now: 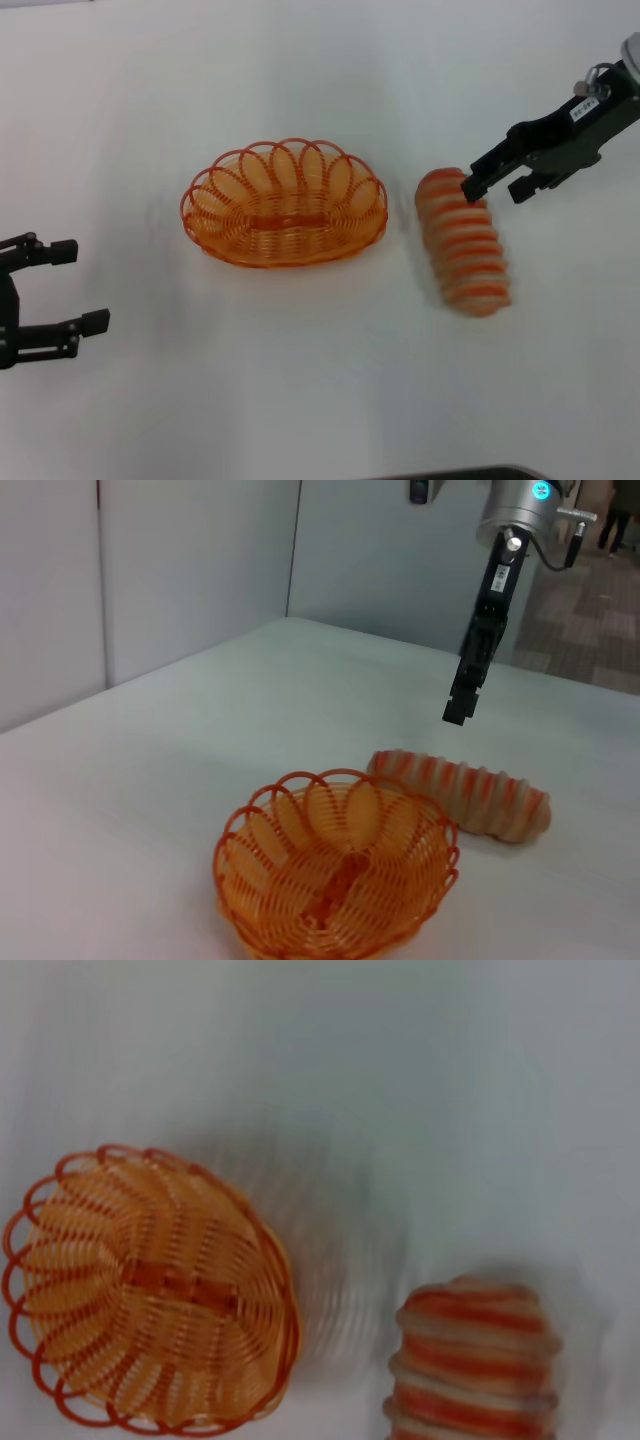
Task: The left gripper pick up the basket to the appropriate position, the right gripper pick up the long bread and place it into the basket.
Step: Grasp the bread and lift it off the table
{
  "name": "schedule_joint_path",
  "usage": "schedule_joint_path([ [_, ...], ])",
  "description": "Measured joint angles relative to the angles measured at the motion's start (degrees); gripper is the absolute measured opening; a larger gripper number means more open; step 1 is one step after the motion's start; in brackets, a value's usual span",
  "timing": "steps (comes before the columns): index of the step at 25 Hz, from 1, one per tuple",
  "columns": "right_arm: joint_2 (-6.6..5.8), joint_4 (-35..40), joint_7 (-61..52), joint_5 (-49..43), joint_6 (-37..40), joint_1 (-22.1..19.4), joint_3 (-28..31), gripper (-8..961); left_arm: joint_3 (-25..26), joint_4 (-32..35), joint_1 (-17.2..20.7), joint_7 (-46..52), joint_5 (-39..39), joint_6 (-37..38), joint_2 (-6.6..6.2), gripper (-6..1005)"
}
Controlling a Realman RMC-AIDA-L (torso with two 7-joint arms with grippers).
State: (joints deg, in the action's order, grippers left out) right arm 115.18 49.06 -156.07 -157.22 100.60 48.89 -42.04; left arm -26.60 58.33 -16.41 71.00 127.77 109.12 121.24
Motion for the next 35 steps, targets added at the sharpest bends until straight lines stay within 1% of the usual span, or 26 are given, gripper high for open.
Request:
schedule_joint_path([
  [3, 0.35, 0.0, -1.4, 0.0, 0.4, 0.6, -2.2, 780, -0.4, -0.6, 0.3, -1.0, 0.0, 0.0, 0.38, 872],
  [7, 0.60, -0.2, -2.9, -0.1, 0.3, 1.3, -3.2, 781, -0.6, -1.0, 0.6, -1.8, 0.0, 0.1, 0.85, 873],
  [14, 0.90, -0.4, -5.0, -2.6, 1.3, 2.2, -5.4, 784, -0.6, -2.0, 0.8, -2.9, 0.9, -0.1, 1.20, 873],
  [20, 1.32, -1.0, -6.1, -3.1, 1.6, 2.6, -6.0, 890, -0.6, -2.1, 0.8, -3.7, 1.2, -0.1, 1.64, 872],
  [25, 1.50, -1.7, -8.2, -3.2, 0.6, 3.1, -6.9, 946, -0.6, -2.2, 0.8, -4.0, 1.3, -0.2, 1.82, 872],
  [30, 1.57, -4.1, -10.6, -3.2, -0.9, 3.9, -10.4, 946, -0.6, -2.7, 0.8, -4.3, 1.3, -0.9, 2.01, 872],
  [35, 2.09, -5.3, -12.1, -3.2, -3.1, 4.4, -13.0, 947, -0.5, -3.7, 0.7, -5.1, 1.1, -1.5, 2.20, 872],
])
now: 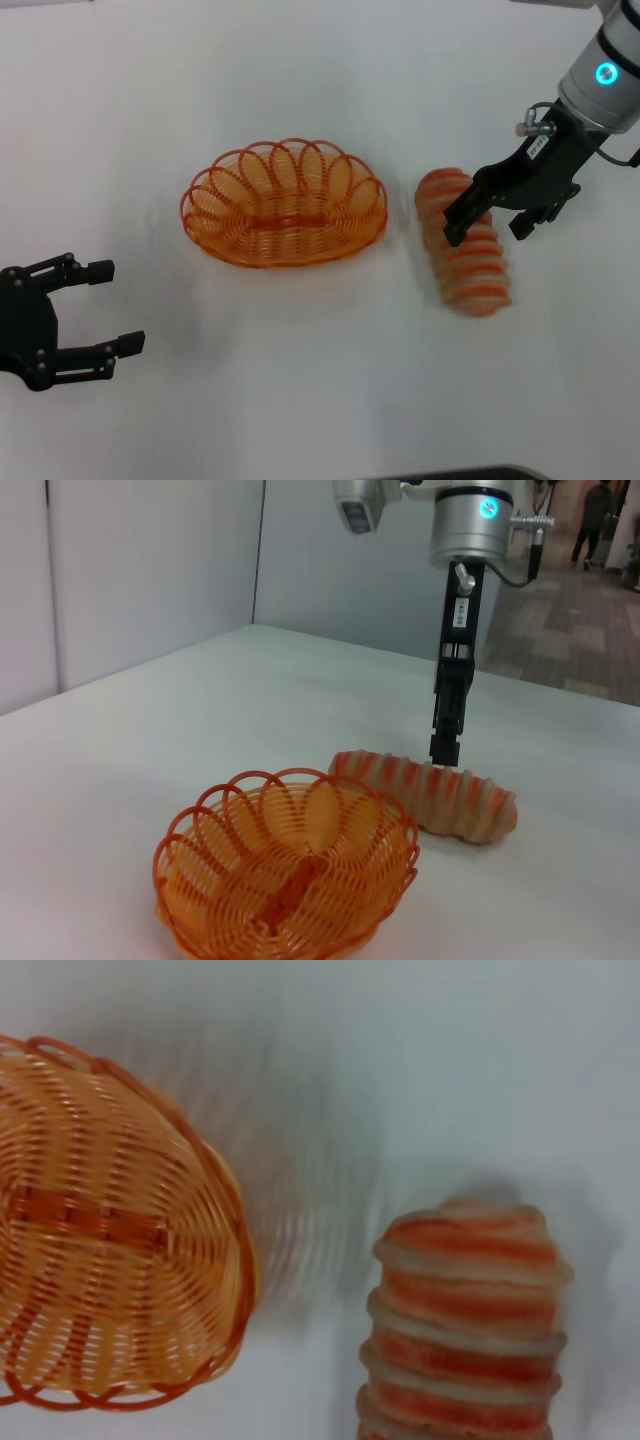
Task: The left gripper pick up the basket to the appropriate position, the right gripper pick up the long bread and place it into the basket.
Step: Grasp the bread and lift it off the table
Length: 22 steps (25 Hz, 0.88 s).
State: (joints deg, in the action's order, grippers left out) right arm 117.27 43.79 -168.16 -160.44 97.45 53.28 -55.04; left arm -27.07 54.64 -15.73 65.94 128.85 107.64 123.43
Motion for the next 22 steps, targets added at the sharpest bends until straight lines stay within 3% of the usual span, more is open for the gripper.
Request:
schedule_joint_path([
  [11, 1.49, -2.4, -1.3, -1.1, -4.1, 1.5, -2.1, 946, 0.1, -0.7, 0.0, -0.1, -0.1, -0.5, 0.14, 873],
  [22, 1.82, -4.4, -1.3, -1.4, -5.3, 2.0, -2.6, 942, 0.2, -0.4, 0.1, -0.4, 0.0, 0.0, 0.15, 873],
])
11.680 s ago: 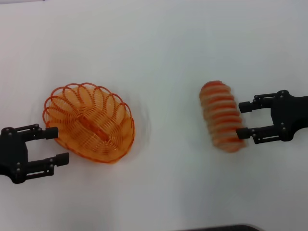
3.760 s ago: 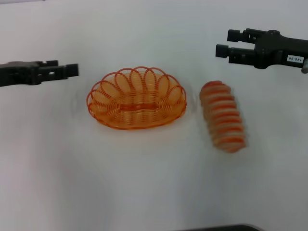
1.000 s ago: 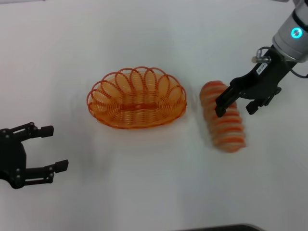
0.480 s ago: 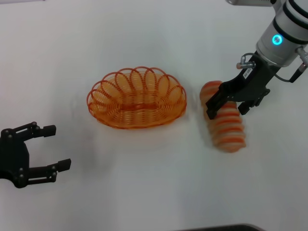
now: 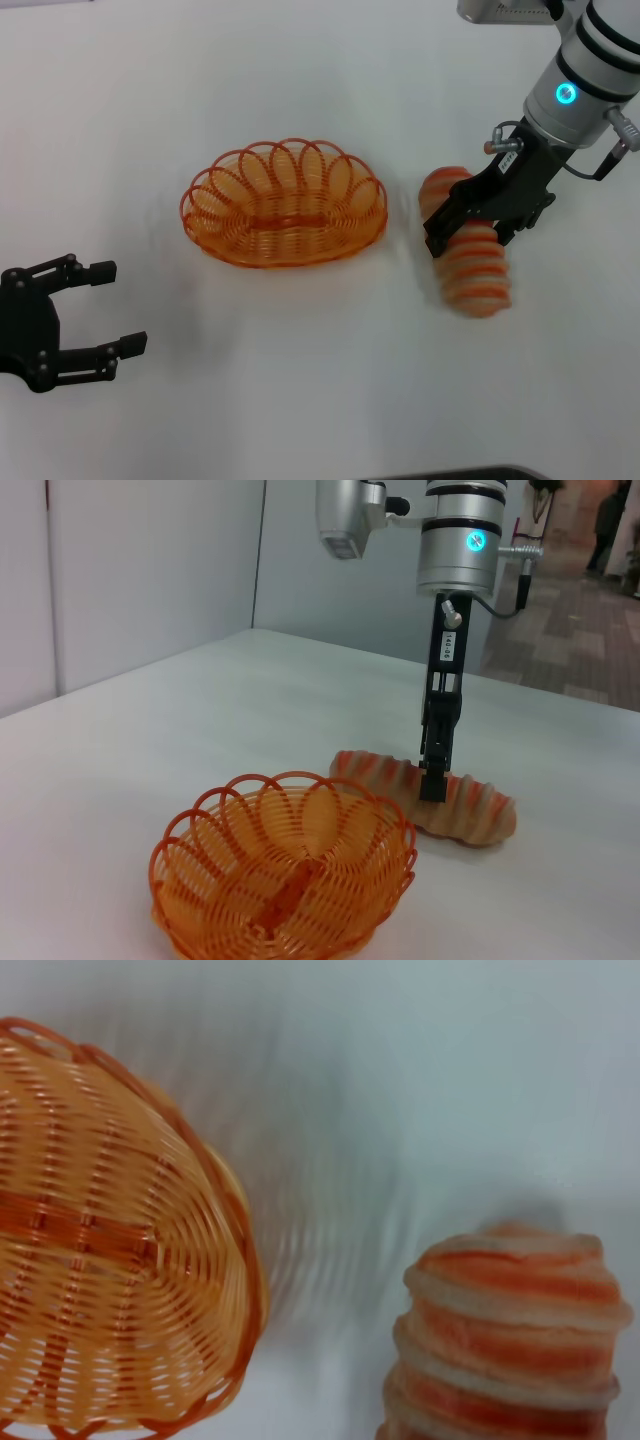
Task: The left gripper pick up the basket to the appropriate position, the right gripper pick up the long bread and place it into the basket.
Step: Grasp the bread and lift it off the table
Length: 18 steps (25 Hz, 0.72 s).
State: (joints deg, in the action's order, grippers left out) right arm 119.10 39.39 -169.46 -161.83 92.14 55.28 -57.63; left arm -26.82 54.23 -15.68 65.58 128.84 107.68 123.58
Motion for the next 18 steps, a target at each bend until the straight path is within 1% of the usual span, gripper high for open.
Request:
schedule_joint_path([
  [8, 0.07, -1.6, 0.0, -0.1, -0.2, 0.1, -0.1, 939, 0.2, 0.1, -0.8, 0.2, -0.2, 0.4, -0.23, 872],
  [17, 0.20, -2.2, -0.8, -0.9, -0.6, 0.2, -0.6, 935, 0.0, -0.2, -1.0, 0.2, -0.2, 0.5, -0.03, 872],
  [18, 0.20, -2.3, -0.8, -0.9, -0.6, 0.1, -0.9, 905, 0.0, -0.2, -1.0, 0.2, -0.2, 0.5, -0.01, 872],
])
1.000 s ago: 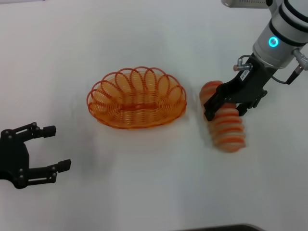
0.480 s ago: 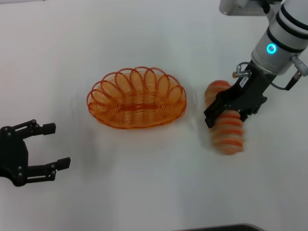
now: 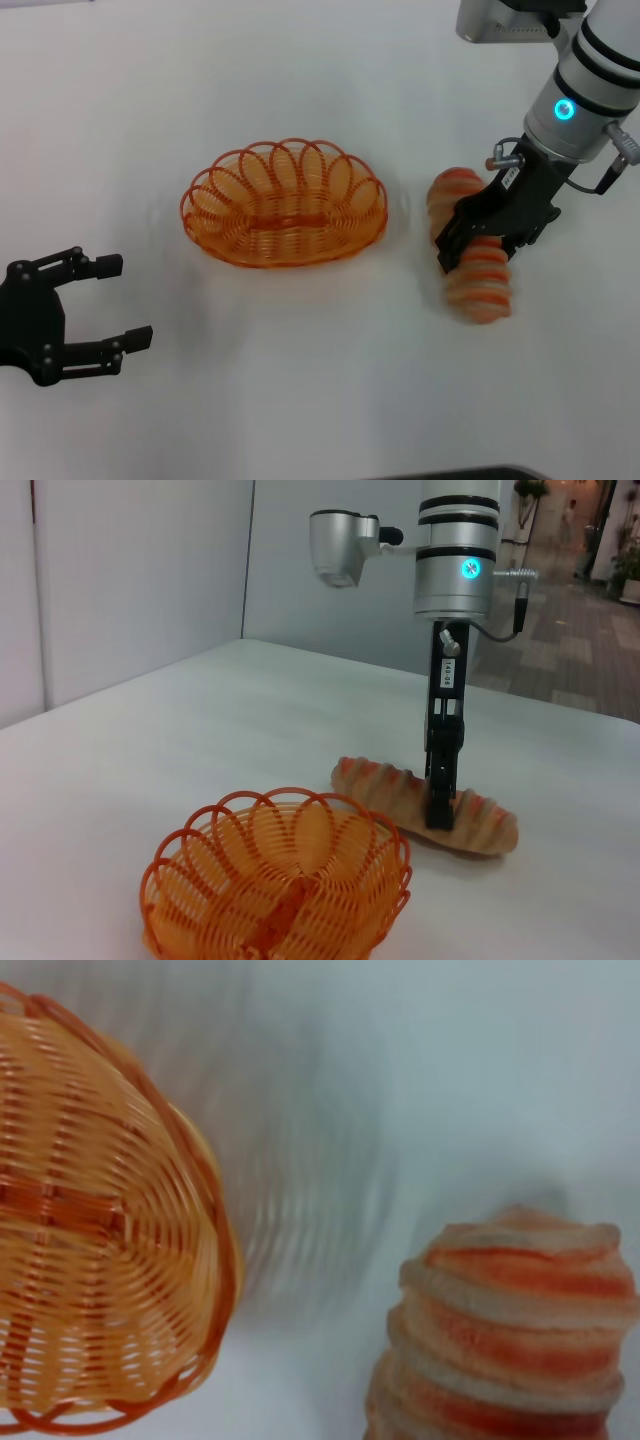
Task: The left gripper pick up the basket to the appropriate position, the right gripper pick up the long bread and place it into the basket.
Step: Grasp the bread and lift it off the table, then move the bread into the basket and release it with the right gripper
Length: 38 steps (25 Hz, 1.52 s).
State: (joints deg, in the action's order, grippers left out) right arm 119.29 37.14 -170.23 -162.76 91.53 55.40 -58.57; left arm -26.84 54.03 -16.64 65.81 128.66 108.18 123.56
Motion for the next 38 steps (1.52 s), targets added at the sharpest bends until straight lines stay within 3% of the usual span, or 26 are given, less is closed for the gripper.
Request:
schedule_joint_path([
  [5, 0.11, 1.0, 0.4, 0.0, 0.0, -0.3, -2.2, 755, 0.0, 0.0, 0.3, 0.0, 0.0, 0.1, 0.06, 872],
  [14, 0.33, 10.6, 4.2, 3.8, -3.3, -4.2, -2.9, 688, 0.3, -0.6, 0.5, 0.1, -0.6, 0.2, 0.10, 873],
  [18, -0.96, 11.8, 8.9, 8.4, -6.1, -5.5, -1.1, 668, 0.3, -0.8, 0.5, 0.1, -0.8, 0.2, 0.15, 873],
  [26, -3.70, 12.2, 11.7, 7.4, -8.4, -4.6, -0.4, 610, 0.3, -1.4, 0.1, 0.5, -1.3, 0.4, 0.19, 873],
  [29, -4.01, 13.6, 13.9, 8.0, -9.7, -4.1, -0.3, 558, 0.4, -1.5, 0.0, 0.6, -1.7, 0.4, 0.17, 874],
  [32, -3.47, 14.5, 18.2, 10.6, -11.7, -3.0, -0.3, 529, 0.4, -1.5, 0.0, 0.6, -1.9, 0.4, 0.13, 874],
  [38, -0.40, 16.3, 33.9, 21.1, -13.2, -0.5, -0.4, 491, 0.4, -1.6, 0.0, 1.2, -2.2, 0.3, 0.10, 874],
])
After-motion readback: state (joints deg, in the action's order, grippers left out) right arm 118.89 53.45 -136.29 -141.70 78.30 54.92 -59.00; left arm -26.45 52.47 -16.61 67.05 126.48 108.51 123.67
